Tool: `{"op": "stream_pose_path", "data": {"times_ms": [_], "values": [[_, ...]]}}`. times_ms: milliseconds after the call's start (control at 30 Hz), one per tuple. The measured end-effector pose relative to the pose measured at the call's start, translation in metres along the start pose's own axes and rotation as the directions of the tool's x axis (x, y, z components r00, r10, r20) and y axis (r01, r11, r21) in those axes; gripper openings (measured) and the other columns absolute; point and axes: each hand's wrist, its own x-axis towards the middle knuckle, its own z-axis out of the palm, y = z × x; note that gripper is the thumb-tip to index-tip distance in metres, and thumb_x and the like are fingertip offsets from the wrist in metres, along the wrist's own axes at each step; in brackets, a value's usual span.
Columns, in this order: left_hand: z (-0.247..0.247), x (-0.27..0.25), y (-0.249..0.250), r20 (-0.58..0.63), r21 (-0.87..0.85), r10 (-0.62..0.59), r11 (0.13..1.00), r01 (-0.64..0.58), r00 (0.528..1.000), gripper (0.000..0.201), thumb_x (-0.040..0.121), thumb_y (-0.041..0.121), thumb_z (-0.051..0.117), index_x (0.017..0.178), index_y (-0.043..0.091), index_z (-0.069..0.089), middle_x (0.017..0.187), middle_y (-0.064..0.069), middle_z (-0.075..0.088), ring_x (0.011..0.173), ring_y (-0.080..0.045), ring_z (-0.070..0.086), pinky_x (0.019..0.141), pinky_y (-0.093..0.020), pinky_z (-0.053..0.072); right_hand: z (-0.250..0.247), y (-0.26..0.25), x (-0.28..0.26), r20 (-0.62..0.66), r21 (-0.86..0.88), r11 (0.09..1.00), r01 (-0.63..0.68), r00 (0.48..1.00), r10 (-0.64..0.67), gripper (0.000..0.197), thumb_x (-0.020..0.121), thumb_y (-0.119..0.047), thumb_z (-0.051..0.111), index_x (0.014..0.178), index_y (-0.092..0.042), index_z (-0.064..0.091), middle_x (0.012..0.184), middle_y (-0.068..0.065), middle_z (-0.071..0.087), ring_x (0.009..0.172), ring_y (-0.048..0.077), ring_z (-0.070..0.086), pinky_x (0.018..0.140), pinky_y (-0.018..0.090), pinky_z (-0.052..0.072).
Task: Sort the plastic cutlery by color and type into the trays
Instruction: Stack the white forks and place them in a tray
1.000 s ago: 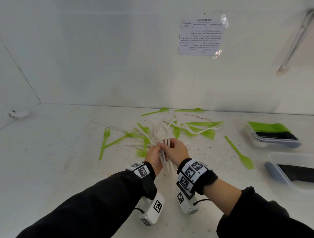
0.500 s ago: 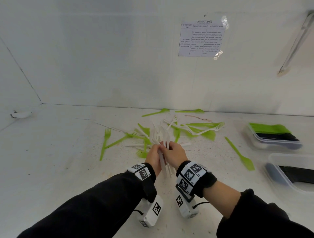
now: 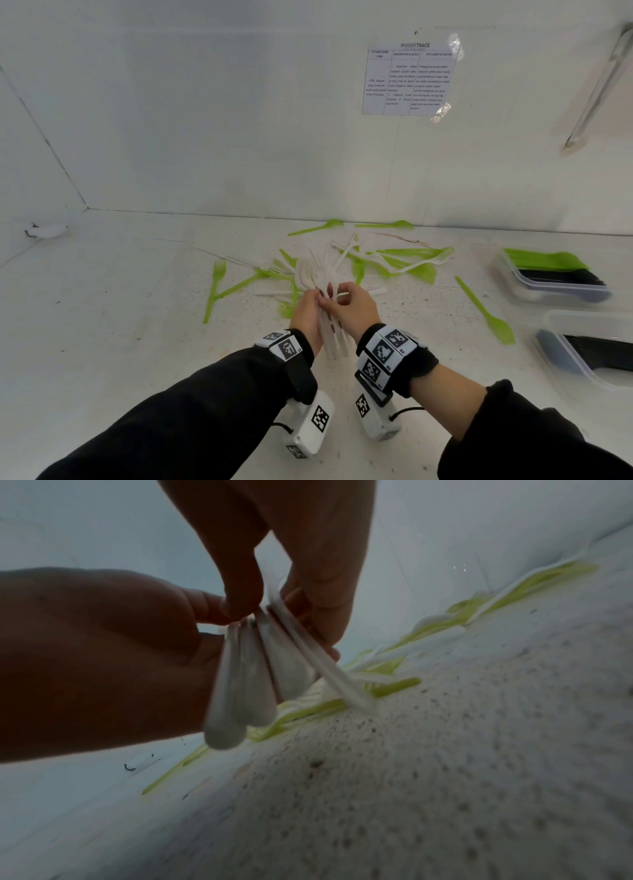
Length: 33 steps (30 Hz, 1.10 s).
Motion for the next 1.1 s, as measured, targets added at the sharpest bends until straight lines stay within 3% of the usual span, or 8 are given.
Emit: {"op": "stream_pose_path", "data": {"times_ms": [67, 333, 500, 633, 767, 867, 967, 1100], "values": [[-0.001, -0.001, 0.000, 0.004, 0.005, 0.003, 1.000, -0.003, 1.000, 0.034, 0.096, 0.022, 0.033, 0.084, 0.009, 0.062, 0.070, -0.008, 0.067, 0.062, -0.016, 0.063, 0.050, -0.022, 0.049, 0.002, 0.002, 0.000, -0.005, 0.031, 0.999, -0.023, 1.000, 0.023, 0.027, 0.080, -0.025, 0.072, 0.099, -0.015, 0.057, 0.095, 0.007, 0.066, 0.091, 0.021, 0.065, 0.081, 0.033, 0.054], [-0.006, -0.003, -0.002, 0.039, 0.006, 0.000, 1.000, 0.000, 0.999, 0.035, 0.099, 0.023, 0.031, 0.102, 0.005, 0.060, 0.092, -0.013, 0.066, 0.079, -0.019, 0.064, 0.056, -0.024, 0.054, 0.009, -0.001, -0.004, 0.021, -0.038, 0.999, 0.016, 1.000, -0.015, 0.019, 0.084, -0.029, 0.067, 0.067, -0.028, 0.057, 0.077, -0.003, 0.064, 0.082, 0.019, 0.065, 0.083, 0.035, 0.055], [-0.014, -0.003, 0.000, 0.017, 0.036, 0.028, 0.999, -0.028, 0.999, 0.035, 0.099, 0.024, 0.033, 0.109, 0.003, 0.060, 0.095, -0.014, 0.067, 0.074, -0.017, 0.064, 0.054, -0.025, 0.053, 0.013, -0.003, -0.006, 0.062, -0.029, 0.999, 0.024, 0.998, -0.022, 0.013, 0.086, -0.025, 0.065, 0.076, -0.017, 0.068, 0.078, 0.004, 0.069, 0.080, 0.022, 0.068, 0.085, 0.042, 0.056], [-0.020, -0.005, 0.002, 0.062, -0.011, -0.025, 1.000, 0.025, 0.998, 0.043, 0.101, 0.031, 0.031, 0.122, 0.004, 0.055, 0.101, -0.011, 0.067, 0.084, -0.016, 0.064, 0.064, -0.026, 0.051, 0.019, -0.006, -0.008, 0.026, -0.004, 1.000, 0.016, 1.000, -0.016, 0.020, 0.088, -0.022, 0.063, 0.103, -0.010, 0.062, 0.094, 0.012, 0.067, 0.087, 0.027, 0.067, 0.080, 0.041, 0.057], [-0.026, -0.006, 0.005, 0.044, -0.019, -0.017, 1.000, 0.018, 0.999, 0.042, 0.099, 0.029, 0.037, 0.130, 0.003, 0.049, 0.121, -0.018, 0.061, 0.092, -0.019, 0.063, 0.065, -0.028, 0.050, 0.028, -0.006, -0.011, 0.052, -0.063, 0.997, 0.052, 0.997, -0.049, 0.016, 0.090, -0.023, 0.058, 0.074, -0.021, 0.057, 0.080, 0.003, 0.063, 0.081, 0.022, 0.062, 0.078, 0.036, 0.052], [-0.030, -0.005, 0.008, 0.009, -0.032, 0.022, 0.999, -0.022, 1.000, 0.038, 0.099, 0.024, 0.040, 0.128, 0.001, 0.048, 0.123, -0.021, 0.059, 0.096, -0.023, 0.063, 0.065, -0.029, 0.049, 0.036, -0.009, -0.014, 0.035, -0.083, 0.994, 0.075, 0.997, -0.072, 0.026, 0.091, -0.019, 0.053, 0.067, -0.012, 0.049, 0.066, 0.005, 0.049, 0.069, 0.020, 0.049, 0.067, 0.032, 0.042], [-0.036, -0.003, 0.011, -0.007, -0.058, 0.038, 0.998, -0.038, 0.999, 0.040, 0.099, 0.026, 0.041, 0.128, -0.001, 0.049, 0.122, -0.023, 0.060, 0.104, -0.028, 0.062, 0.069, -0.029, 0.052, 0.043, -0.015, -0.015, -0.010, -0.086, 0.993, 0.082, 0.996, -0.083, 0.018, 0.092, -0.017, 0.053, 0.081, -0.004, 0.059, 0.075, 0.007, 0.057, 0.077, 0.022, 0.054, 0.073, 0.034, 0.045], [-0.048, -0.004, 0.013, 0.053, -0.082, 0.010, 0.997, -0.005, 0.999, 0.048, 0.101, 0.034, 0.034, 0.133, 0.001, 0.047, 0.130, -0.021, 0.055, 0.106, -0.026, 0.059, 0.077, -0.031, 0.049, 0.048, -0.021, -0.016, -0.076, 0.014, 1.000, 0.013, 0.997, -0.011, 0.025, 0.085, -0.021, 0.065, 0.108, -0.015, 0.056, 0.094, 0.001, 0.064, 0.087, 0.015, 0.061, 0.079, 0.024, 0.048]]}}
